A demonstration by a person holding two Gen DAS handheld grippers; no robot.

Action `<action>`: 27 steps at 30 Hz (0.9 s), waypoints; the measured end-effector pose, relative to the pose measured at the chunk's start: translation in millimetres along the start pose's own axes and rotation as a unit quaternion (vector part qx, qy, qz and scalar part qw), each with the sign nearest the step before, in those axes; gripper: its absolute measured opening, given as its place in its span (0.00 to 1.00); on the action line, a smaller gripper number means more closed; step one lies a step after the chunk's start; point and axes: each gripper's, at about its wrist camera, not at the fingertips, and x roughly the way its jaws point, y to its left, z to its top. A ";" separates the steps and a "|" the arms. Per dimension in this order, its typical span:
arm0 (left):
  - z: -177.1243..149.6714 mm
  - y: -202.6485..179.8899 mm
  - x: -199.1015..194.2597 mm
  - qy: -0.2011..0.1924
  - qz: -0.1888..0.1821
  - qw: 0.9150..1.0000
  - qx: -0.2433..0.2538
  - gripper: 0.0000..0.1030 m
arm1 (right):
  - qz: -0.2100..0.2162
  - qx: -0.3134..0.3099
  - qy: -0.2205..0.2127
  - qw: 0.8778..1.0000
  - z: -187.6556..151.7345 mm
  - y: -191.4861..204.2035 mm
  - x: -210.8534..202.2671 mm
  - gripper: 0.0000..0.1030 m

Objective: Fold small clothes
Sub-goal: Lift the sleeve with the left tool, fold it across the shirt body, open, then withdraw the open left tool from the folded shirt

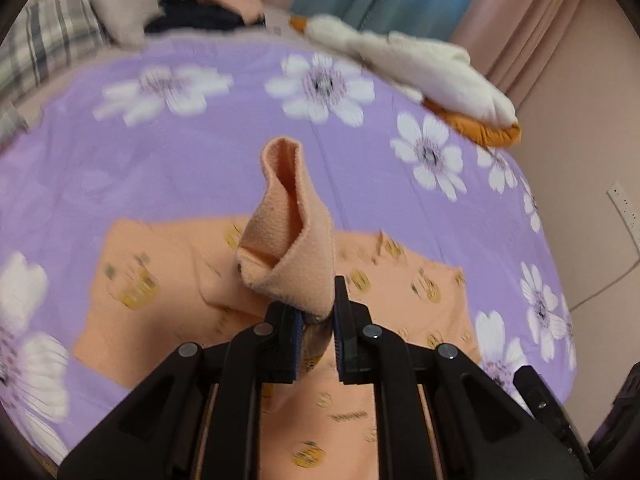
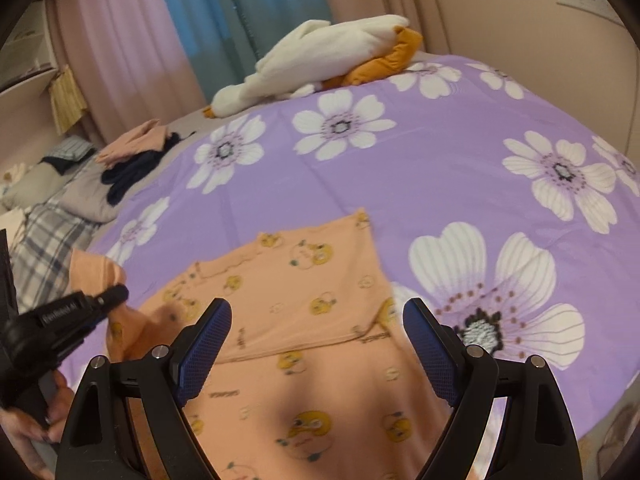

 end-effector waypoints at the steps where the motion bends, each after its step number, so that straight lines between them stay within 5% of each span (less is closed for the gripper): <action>1: -2.9 -2.9 3.6 0.002 -0.011 1.000 0.006 0.12 | 0.015 0.010 0.005 1.000 -0.7 -3.1 0.2 0.85; 4: -10.2 -15.8 24.0 0.020 0.001 0.999 0.032 0.12 | 0.068 0.035 0.027 0.997 0.9 -9.2 2.2 0.85; 9: -24.6 -15.7 60.1 0.072 0.011 0.997 0.037 0.12 | 0.002 0.010 0.008 1.000 1.2 -4.9 0.9 0.85; 15: -34.2 -14.3 78.3 0.092 0.007 0.995 0.045 0.13 | -0.016 0.000 0.021 1.000 -5.3 -7.6 16.5 0.85; 22: -24.4 -5.9 40.0 0.098 -0.059 0.993 0.017 0.56 | -0.014 -0.001 0.025 1.000 -6.0 -9.1 21.2 0.85; 25: -13.4 6.2 5.3 0.063 -0.053 0.996 0.015 0.71 | -0.012 -0.002 0.028 1.000 -9.2 -9.0 23.6 0.85; 27: -5.6 21.8 -16.6 0.038 -0.037 0.999 0.006 0.72 | -0.013 -0.004 0.039 0.999 -11.6 -8.3 28.8 0.85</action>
